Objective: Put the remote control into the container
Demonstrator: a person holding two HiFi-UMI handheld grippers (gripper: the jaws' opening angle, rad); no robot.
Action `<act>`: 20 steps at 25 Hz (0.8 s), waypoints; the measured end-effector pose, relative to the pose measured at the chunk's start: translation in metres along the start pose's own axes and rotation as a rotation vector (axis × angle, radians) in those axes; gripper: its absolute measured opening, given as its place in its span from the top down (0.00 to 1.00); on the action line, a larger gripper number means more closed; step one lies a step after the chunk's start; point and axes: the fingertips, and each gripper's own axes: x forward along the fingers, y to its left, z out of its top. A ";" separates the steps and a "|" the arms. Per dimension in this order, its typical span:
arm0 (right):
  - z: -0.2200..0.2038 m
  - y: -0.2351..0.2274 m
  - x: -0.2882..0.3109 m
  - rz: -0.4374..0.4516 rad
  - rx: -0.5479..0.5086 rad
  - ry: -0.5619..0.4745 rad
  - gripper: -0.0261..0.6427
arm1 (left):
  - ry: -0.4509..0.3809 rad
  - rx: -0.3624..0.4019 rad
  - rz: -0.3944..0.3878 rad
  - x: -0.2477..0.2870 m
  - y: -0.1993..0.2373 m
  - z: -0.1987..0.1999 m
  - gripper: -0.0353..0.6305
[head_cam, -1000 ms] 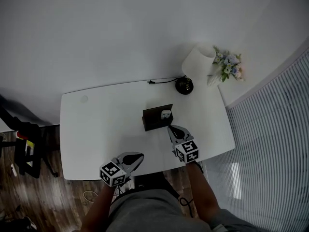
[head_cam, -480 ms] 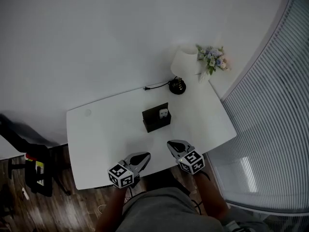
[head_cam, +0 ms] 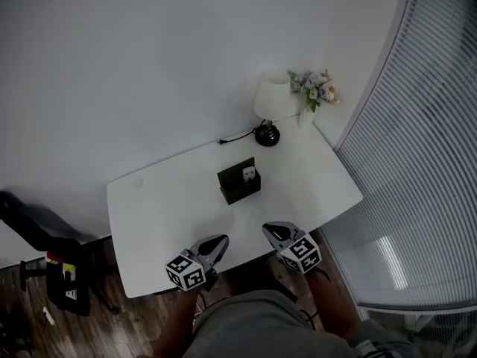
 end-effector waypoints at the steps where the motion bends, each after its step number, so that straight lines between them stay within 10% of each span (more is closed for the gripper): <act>1: 0.000 0.002 -0.002 -0.001 0.000 0.000 0.94 | -0.001 0.000 -0.001 -0.001 -0.001 0.000 0.95; 20: -0.003 0.014 -0.013 -0.011 -0.043 0.012 0.94 | -0.024 -0.001 0.001 -0.016 -0.008 -0.001 0.95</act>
